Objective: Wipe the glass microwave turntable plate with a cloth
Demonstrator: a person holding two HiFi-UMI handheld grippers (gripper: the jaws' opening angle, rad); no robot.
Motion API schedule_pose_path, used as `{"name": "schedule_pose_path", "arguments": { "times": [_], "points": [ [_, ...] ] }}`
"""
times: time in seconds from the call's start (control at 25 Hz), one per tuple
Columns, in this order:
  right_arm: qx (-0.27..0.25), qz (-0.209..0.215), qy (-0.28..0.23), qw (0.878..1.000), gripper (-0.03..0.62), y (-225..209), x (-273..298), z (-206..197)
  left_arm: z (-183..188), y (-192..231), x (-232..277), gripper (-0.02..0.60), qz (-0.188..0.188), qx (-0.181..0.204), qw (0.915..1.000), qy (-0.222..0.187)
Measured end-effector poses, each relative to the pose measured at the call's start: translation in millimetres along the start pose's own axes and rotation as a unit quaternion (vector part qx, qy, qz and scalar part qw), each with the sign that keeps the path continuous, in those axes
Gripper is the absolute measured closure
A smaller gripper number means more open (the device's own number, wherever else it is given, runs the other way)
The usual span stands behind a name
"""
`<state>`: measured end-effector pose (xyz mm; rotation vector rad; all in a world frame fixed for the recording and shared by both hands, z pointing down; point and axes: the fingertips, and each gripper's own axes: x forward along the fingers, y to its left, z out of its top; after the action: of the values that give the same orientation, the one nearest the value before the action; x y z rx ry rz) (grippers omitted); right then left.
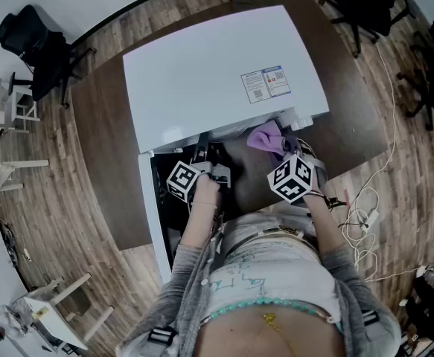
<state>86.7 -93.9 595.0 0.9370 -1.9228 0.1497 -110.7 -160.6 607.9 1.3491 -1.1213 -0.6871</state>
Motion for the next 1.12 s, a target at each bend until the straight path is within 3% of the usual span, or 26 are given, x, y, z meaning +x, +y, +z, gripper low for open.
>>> {"name": "schedule_pose_path", "arguments": {
  "times": [0.2, 0.4, 0.52, 0.64, 0.96, 1.12],
  "points": [
    [0.000, 0.001, -0.002, 1.000, 0.482, 1, -1, 2, 4, -1, 3, 0.541, 0.048, 0.016, 0.9987, 0.004],
    [0.005, 0.006, -0.007, 1.000, 0.482, 2, -2, 3, 4, 2, 8, 0.537, 0.100, 0.005, 0.9949, 0.009],
    [0.004, 0.007, -0.008, 1.000, 0.482, 2, -2, 3, 4, 0, 10, 0.525, 0.131, 0.024, 0.9909, 0.019],
    [0.003, 0.008, -0.011, 1.000, 0.482, 2, -2, 4, 2, -6, 14, 0.442, 0.156, 0.055, 0.9857, 0.031],
    [-0.002, 0.013, -0.027, 1.000, 0.482, -1, -5, 9, 3, -5, -5, 0.428, 0.177, 0.113, 0.9777, 0.007],
    [-0.005, 0.020, -0.033, 0.999, 0.482, 1, -4, 12, -3, 1, -14, 0.428, 0.166, 0.110, 0.9799, 0.013]
  ]
}}
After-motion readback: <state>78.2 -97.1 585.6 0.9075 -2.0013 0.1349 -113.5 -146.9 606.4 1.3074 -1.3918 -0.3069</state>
